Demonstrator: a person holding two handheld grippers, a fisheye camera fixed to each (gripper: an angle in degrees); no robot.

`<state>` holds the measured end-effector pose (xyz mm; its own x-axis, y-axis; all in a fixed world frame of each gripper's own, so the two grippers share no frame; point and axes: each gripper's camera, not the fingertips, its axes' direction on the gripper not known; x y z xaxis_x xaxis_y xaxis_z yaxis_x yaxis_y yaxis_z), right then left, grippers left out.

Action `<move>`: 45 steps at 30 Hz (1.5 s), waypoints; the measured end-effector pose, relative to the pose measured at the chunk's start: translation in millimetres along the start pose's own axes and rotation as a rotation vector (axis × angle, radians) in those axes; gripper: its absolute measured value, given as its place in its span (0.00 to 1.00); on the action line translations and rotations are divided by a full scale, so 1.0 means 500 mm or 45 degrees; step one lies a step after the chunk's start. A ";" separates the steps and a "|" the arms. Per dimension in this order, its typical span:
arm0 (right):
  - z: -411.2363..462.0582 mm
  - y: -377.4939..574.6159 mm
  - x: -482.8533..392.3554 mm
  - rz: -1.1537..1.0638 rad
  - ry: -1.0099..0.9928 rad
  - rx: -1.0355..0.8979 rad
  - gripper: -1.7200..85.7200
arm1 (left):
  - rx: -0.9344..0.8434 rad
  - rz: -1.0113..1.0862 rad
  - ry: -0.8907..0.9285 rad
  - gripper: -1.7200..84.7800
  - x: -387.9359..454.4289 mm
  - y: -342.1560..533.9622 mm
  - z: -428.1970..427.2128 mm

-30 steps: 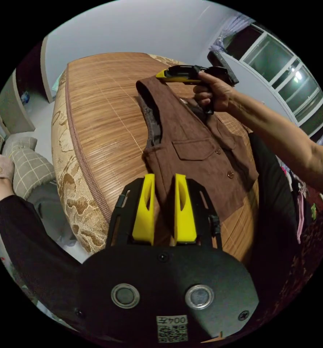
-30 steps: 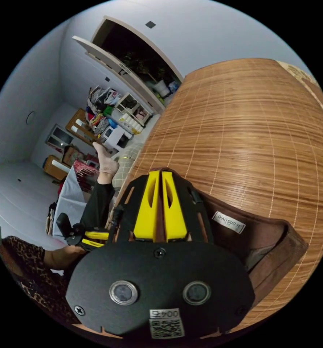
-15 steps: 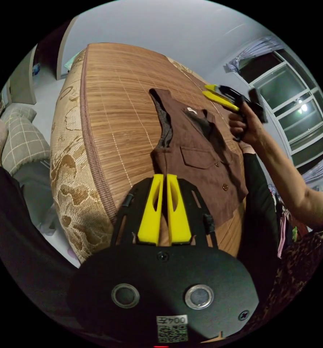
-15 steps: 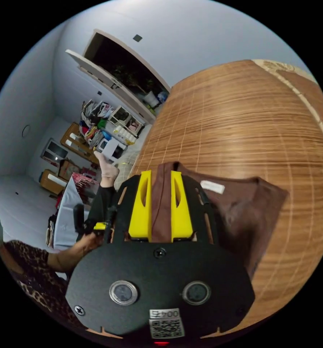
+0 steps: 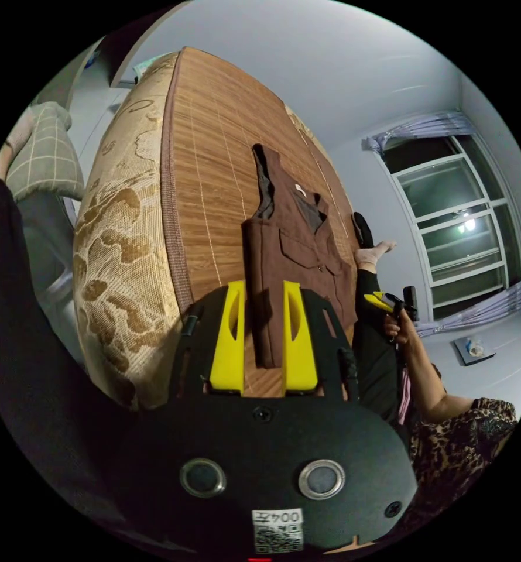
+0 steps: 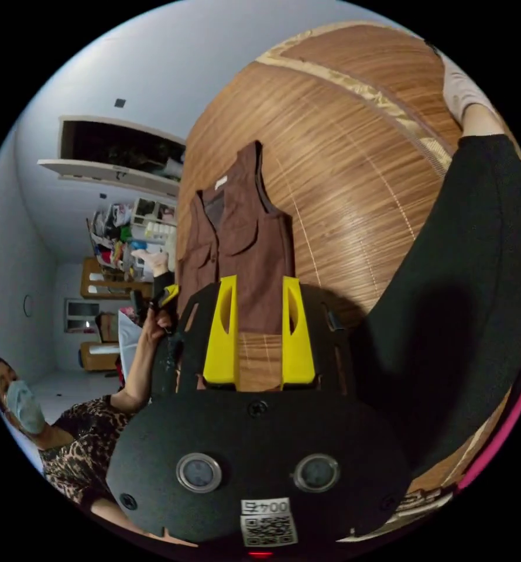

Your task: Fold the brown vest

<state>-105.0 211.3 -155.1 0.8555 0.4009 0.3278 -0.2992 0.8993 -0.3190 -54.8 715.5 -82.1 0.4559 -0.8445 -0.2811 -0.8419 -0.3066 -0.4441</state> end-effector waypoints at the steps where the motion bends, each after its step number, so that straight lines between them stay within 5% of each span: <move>1: 0.014 -0.008 0.003 -0.002 0.033 -0.084 0.16 | -0.015 0.012 -0.035 0.14 0.008 0.002 -0.001; 12: 0.014 -0.006 0.039 0.002 0.097 -0.365 0.16 | -0.115 0.019 -0.072 0.14 0.043 0.027 0.024; 33: -0.054 0.057 0.051 0.007 0.250 -0.457 0.06 | -0.330 0.074 -0.304 0.05 0.153 0.107 0.136; 38: -0.124 0.073 0.048 0.006 0.326 -0.239 0.08 | -0.167 0.089 -0.350 0.07 0.172 0.137 0.101; 42: -0.202 0.100 0.020 -0.188 0.231 0.169 0.08 | 0.189 0.329 -0.459 0.09 0.245 0.166 0.093; 45: -0.193 0.090 0.001 -0.301 0.218 0.237 0.08 | 0.252 0.457 -0.429 0.10 0.282 0.160 0.163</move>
<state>-77.3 235.0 -254.9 0.9642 0.1566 0.2139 -0.1427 0.9866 -0.0789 -34.3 607.9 -226.6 0.2443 -0.6830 -0.6883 -0.9063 0.0917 -0.4126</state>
